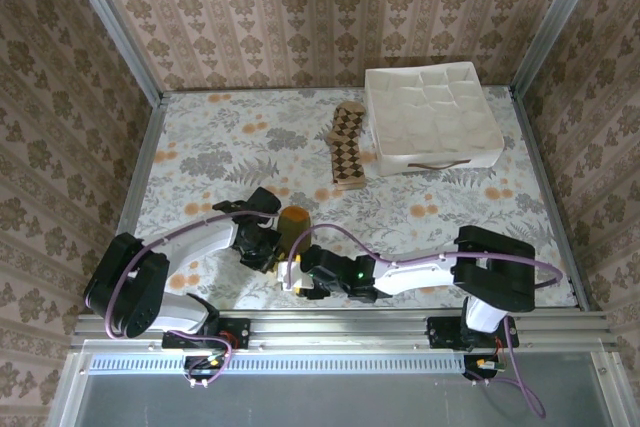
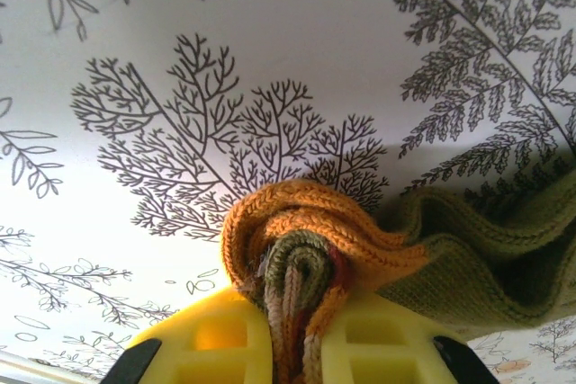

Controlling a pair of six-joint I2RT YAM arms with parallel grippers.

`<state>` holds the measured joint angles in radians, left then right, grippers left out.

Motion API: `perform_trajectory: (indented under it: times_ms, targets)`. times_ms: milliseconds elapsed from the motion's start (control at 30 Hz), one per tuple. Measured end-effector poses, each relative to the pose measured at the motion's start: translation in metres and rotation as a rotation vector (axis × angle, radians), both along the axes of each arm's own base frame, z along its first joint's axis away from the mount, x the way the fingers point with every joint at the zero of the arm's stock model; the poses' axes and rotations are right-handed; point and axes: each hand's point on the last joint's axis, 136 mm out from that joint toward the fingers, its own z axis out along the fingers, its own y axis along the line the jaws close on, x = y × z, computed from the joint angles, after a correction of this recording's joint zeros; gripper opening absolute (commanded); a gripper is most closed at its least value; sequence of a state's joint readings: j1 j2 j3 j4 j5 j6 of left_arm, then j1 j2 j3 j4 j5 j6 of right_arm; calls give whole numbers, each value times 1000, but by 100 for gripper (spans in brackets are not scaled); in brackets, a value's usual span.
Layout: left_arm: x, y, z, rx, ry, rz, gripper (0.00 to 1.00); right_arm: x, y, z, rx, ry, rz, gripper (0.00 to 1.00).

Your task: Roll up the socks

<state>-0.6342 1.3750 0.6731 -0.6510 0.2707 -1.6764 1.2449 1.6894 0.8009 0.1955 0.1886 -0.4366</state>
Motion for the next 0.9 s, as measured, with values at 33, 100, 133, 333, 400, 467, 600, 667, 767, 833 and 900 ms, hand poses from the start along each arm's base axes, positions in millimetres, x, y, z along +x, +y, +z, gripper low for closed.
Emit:
perform_trajectory:
  times_ms: [33,100,133,333,400,467,600,667,767,833,900]
  targets:
    - [0,0,0,-1,1,0,0,3,2,-2,-12,-12,-1,48]
    - [0,0,0,-2,2,0,0,8,7,-9,-37,-33,-7,43]
    - [0,0,0,-2,2,0,0,11,8,-13,-52,-42,-12,39]
    - [1,1,1,1,-4,5,22,19,10,-18,-71,-71,-40,0]
    - [2,4,1,-3,-18,10,39,20,11,-16,-64,-66,-45,0]
    - [1,8,1,-15,-32,25,51,21,11,-16,-58,-49,-49,0]
    - [2,25,11,-50,-92,77,69,23,11,-17,-34,24,-62,0]
    - [9,30,21,-77,-145,99,73,24,11,-17,-19,78,-65,0]
    - [18,33,37,-115,-224,113,74,27,11,-16,3,161,-73,0]
    - [21,36,45,-133,-266,118,74,28,10,-16,17,218,-78,0]
    - [22,37,50,-146,-295,120,73,30,10,-16,30,273,-86,0]
